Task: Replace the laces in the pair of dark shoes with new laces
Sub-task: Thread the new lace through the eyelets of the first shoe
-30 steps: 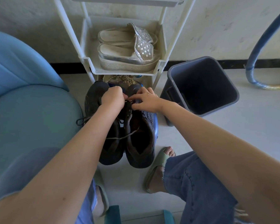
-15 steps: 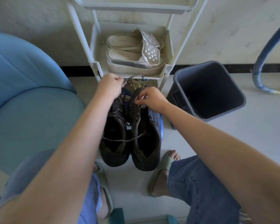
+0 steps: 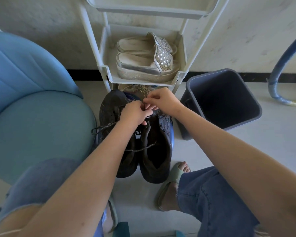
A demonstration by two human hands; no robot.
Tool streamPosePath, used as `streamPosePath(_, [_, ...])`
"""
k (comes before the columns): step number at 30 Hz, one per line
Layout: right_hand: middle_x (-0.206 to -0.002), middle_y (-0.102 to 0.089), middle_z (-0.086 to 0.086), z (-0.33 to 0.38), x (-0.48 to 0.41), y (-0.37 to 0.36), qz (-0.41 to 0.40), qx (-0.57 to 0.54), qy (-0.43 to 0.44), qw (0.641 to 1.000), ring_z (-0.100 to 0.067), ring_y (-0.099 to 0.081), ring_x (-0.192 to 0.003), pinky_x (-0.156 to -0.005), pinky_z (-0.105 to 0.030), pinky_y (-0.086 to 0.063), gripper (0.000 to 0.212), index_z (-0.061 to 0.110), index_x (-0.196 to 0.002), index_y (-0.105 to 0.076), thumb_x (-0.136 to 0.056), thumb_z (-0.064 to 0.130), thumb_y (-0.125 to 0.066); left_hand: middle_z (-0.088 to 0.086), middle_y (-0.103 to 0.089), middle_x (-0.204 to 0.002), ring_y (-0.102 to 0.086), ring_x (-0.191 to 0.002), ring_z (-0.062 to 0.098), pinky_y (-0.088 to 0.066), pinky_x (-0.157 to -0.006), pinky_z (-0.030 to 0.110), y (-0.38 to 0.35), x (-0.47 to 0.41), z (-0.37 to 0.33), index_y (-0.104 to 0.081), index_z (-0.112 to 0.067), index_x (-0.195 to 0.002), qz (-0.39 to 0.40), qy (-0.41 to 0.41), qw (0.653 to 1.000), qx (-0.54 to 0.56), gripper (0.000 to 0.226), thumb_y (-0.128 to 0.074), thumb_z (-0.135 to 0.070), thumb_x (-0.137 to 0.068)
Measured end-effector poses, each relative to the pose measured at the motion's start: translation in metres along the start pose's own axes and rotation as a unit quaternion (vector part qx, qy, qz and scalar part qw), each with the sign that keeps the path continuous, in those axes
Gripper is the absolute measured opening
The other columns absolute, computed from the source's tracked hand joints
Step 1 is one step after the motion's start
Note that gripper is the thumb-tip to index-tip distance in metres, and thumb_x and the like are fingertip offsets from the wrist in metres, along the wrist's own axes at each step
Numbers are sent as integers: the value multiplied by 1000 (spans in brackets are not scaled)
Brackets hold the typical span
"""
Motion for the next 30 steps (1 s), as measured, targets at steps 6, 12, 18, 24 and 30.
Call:
streamPosePath(6, [-106,-68,-9,-11,0,-2,65,21,-32,997,-23,-66,-97,-90,-29,-53,22,7,-107,-66,-91,1,-52,4,-65,-61,-68,-62,20,-52,-74,35,9,2,-3,-60,-10,-104,-78,9,995,-68,21,-50,-27,-97])
streamPosePath(12, [-97,-63,-8,-22,5,-7,28,21,-47,998,-15,-58,-85,-80,-33,-50,21,9,-97,-63,-82,20,-73,5,-66,-64,-67,-60,20,-47,-61,30,14,5,-4,-60,-5,-99,-124,19,992,-22,24,-47,-25,-99])
streamPosePath(18, [-120,-34,-5,-33,9,-24,5,100,-33,994,-18,-36,-112,-99,-30,-37,70,10,-117,-40,-71,44,-80,8,-66,-105,-64,-66,22,-47,-62,30,16,4,4,-60,-5,-108,-143,40,989,14,21,-44,-15,-99])
streamPosePath(24, [-128,-34,-3,-45,13,-35,47,127,-43,990,-20,-26,-125,-107,-33,-26,54,20,-126,-49,-85,52,-62,8,-72,-96,-59,-56,17,-33,-49,25,18,2,5,-59,-8,-93,-156,32,987,-31,12,-48,-10,-96])
streamPosePath(30, [-136,-28,-6,-46,13,-37,81,196,-10,977,-26,-22,-128,-109,-39,-24,53,34,-135,-42,-88,47,-61,15,-62,-87,-57,-80,32,-30,-60,33,31,7,1,-61,-8,-85,-217,37,973,-67,27,-47,-27,-98])
Point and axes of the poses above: each hand's wrist, its own x-axis away from the middle knuckle, its own y-axis out of the back of the hand, z = x × y, the point moved 7 cm from there along -x, towards the middle knuckle
